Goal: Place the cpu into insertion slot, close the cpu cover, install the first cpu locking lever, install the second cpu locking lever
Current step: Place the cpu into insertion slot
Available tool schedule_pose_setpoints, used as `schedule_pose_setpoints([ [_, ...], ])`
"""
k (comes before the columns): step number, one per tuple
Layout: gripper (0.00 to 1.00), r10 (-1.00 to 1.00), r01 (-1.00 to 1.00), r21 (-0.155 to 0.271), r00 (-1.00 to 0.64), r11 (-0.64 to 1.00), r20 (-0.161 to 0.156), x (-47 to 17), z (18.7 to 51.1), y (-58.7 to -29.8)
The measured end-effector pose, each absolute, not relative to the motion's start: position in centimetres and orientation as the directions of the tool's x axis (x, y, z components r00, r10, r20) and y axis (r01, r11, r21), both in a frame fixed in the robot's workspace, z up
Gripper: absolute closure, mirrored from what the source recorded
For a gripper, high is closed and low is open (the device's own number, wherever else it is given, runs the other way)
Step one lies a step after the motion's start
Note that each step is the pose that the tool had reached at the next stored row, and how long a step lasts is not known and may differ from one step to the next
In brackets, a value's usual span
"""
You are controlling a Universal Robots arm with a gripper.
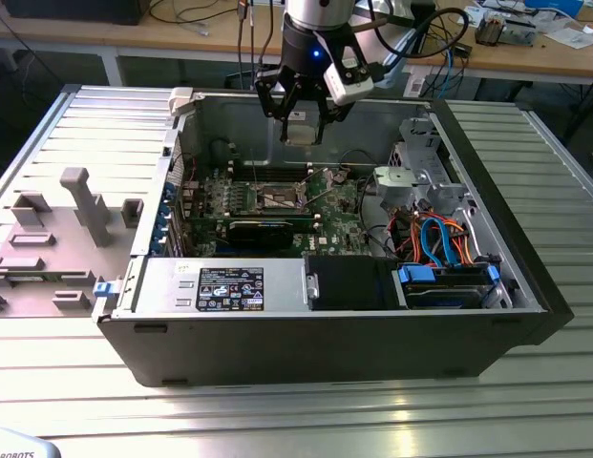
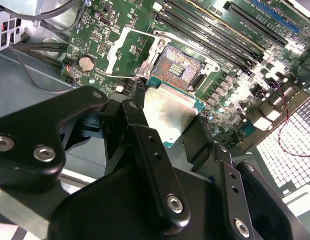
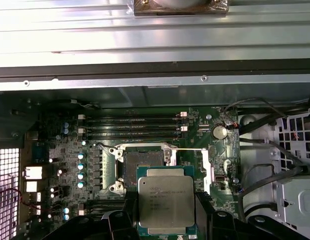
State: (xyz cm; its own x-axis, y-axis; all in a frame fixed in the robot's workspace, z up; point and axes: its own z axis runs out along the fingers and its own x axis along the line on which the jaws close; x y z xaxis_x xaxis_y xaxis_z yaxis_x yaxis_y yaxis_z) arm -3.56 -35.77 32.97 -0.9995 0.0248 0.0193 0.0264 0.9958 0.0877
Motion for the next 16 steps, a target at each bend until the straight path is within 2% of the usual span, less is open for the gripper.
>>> schedule_pose_setpoints([
  [16,0.46,0.025,0.026,0.088,-1.000,0.996,0.019,-3.56,32.66,-35.77],
])
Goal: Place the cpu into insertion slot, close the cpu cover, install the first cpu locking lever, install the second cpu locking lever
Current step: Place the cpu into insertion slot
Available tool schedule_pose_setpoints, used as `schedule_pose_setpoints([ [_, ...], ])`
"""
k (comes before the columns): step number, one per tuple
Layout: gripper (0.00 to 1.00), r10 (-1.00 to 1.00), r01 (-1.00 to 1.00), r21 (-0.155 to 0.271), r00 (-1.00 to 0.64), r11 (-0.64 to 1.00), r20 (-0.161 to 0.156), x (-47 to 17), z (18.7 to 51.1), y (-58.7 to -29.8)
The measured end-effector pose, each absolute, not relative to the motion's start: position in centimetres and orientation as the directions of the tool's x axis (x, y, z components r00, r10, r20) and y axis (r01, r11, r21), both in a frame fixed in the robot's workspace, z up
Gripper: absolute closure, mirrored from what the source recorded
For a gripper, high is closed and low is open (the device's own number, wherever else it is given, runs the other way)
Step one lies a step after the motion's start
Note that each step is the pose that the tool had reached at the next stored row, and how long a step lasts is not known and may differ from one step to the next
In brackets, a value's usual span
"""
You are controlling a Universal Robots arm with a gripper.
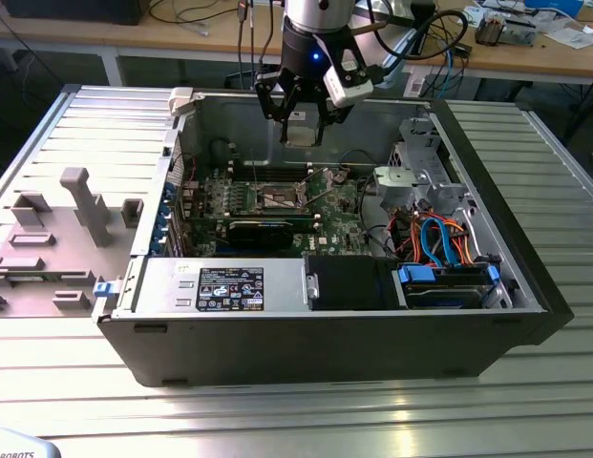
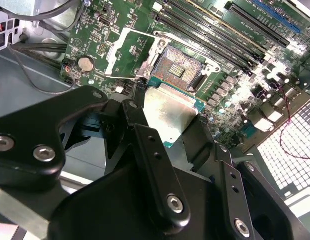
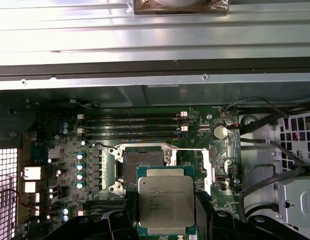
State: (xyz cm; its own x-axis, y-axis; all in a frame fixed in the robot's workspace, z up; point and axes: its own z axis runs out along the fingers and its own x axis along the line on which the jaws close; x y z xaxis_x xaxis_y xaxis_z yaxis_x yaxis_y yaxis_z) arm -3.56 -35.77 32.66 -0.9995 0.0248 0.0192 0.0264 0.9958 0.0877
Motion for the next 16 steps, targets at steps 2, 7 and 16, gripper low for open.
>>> schedule_pose_setpoints([
  [2,0.46,0.025,0.026,0.088,-1.000,0.996,0.019,-3.56,32.63,-35.77],
  [7,0.46,0.025,0.026,0.088,-1.000,0.996,0.019,-3.56,32.55,-35.77],
  [16,0.46,0.025,0.026,0.088,-1.000,0.996,0.019,-3.57,32.34,-35.77],
])
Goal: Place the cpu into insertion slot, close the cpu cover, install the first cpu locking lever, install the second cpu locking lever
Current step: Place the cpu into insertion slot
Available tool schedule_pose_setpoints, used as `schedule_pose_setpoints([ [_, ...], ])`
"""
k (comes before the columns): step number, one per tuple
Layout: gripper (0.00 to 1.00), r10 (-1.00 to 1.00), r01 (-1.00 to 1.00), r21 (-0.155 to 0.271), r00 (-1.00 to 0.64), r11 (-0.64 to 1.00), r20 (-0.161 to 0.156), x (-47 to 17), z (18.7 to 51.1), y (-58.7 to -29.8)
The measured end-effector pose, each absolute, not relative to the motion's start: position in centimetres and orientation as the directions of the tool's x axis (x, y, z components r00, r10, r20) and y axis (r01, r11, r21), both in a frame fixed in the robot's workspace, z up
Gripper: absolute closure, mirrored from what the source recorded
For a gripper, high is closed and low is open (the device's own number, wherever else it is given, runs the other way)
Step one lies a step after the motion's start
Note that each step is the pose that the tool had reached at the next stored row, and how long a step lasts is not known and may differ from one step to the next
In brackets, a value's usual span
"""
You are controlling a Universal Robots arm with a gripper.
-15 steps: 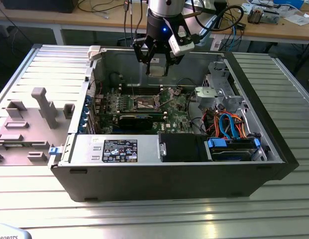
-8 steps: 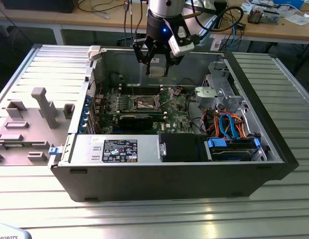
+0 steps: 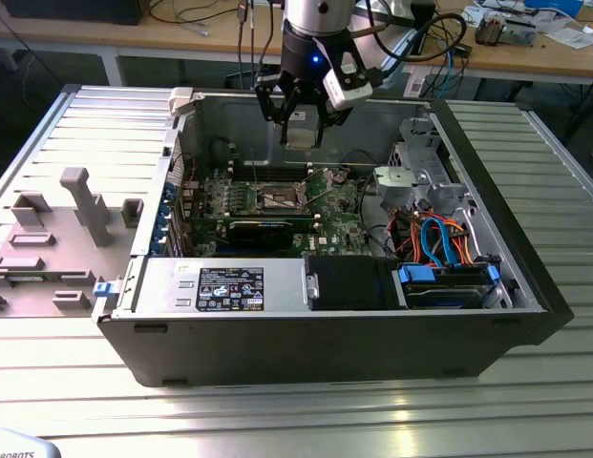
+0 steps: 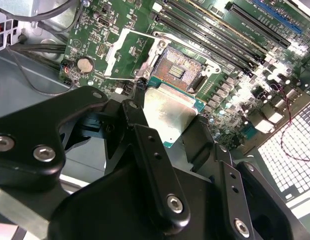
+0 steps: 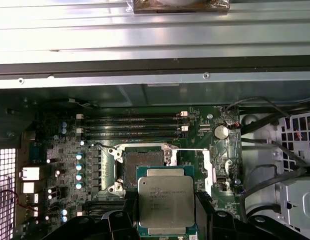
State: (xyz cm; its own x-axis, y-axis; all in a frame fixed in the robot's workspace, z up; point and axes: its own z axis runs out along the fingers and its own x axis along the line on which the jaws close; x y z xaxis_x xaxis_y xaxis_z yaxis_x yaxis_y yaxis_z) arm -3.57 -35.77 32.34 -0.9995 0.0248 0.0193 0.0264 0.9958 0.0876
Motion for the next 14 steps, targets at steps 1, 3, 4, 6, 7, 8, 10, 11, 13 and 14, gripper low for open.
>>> schedule_pose_setpoints([
  [1,0.46,0.025,0.026,0.088,-1.000,0.996,0.019,-3.57,32.32,-35.77],
  [3,0.46,0.025,0.026,0.088,-1.000,0.996,0.019,-3.57,32.28,-35.77],
  [4,0.46,0.025,0.026,0.088,-1.000,0.996,0.019,-3.57,32.26,-35.77],
  [6,0.46,0.025,0.026,0.088,-1.000,0.996,0.019,-3.57,32.17,-35.77],
  [7,0.46,0.025,0.026,0.088,-1.000,0.996,0.019,-3.58,32.10,-35.77],
  [8,0.46,0.025,0.026,0.088,-1.000,0.996,0.019,-3.59,32.07,-35.77],
  [10,0.46,0.025,0.026,0.088,-1.000,0.996,0.019,-3.60,32.00,-35.77],
  [11,0.46,0.025,0.026,0.088,-1.000,0.996,0.019,-3.60,31.98,-35.77],
  [13,0.46,0.025,0.026,0.088,-1.000,0.996,0.019,-3.60,31.92,-35.77],
  [14,0.46,0.025,0.026,0.088,-1.000,0.996,0.019,-3.60,31.89,-35.77],
])
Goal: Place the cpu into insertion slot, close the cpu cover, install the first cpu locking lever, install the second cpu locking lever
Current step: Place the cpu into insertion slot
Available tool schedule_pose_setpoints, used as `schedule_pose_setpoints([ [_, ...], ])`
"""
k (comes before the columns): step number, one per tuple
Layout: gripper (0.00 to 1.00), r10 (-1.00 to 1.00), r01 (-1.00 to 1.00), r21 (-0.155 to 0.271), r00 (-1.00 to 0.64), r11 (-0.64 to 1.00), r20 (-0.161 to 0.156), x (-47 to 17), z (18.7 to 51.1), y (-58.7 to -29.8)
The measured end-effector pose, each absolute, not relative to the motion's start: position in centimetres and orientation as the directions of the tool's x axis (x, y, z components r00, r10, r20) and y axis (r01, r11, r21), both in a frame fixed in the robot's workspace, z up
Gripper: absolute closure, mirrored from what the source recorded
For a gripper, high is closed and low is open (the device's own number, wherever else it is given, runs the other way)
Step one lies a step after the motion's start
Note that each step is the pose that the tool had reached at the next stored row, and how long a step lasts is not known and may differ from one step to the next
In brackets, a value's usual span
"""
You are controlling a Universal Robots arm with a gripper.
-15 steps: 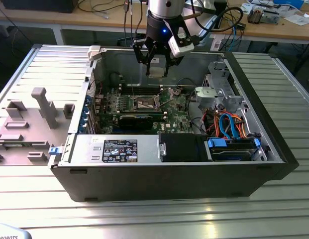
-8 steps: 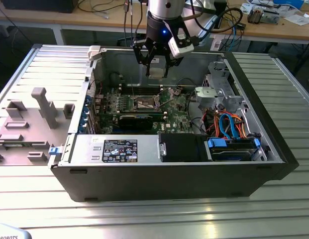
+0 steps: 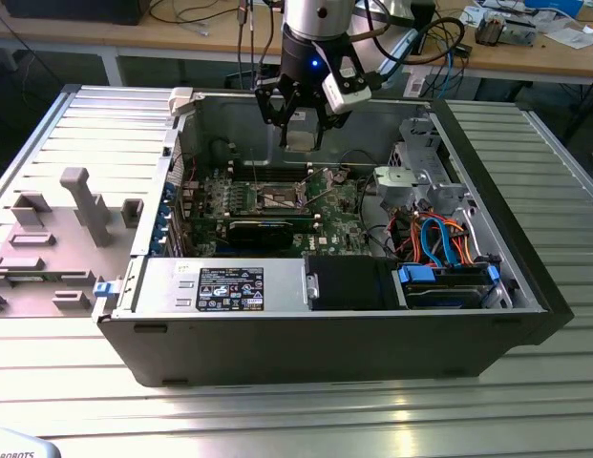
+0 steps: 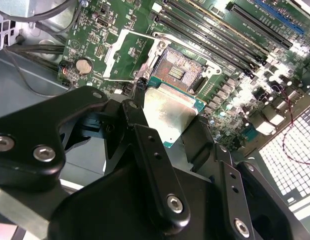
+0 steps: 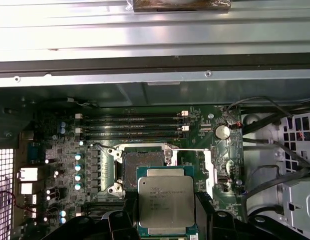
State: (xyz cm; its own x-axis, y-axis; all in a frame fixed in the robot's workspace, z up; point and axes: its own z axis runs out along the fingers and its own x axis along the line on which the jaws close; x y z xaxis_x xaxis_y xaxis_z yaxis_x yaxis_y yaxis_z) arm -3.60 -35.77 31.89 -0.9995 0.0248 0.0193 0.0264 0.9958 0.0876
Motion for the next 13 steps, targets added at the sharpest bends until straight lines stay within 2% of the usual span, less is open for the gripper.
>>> schedule_pose_setpoints([
  [13,0.46,0.025,0.026,0.088,-1.000,0.996,0.019,-3.60,31.61,-35.77],
])
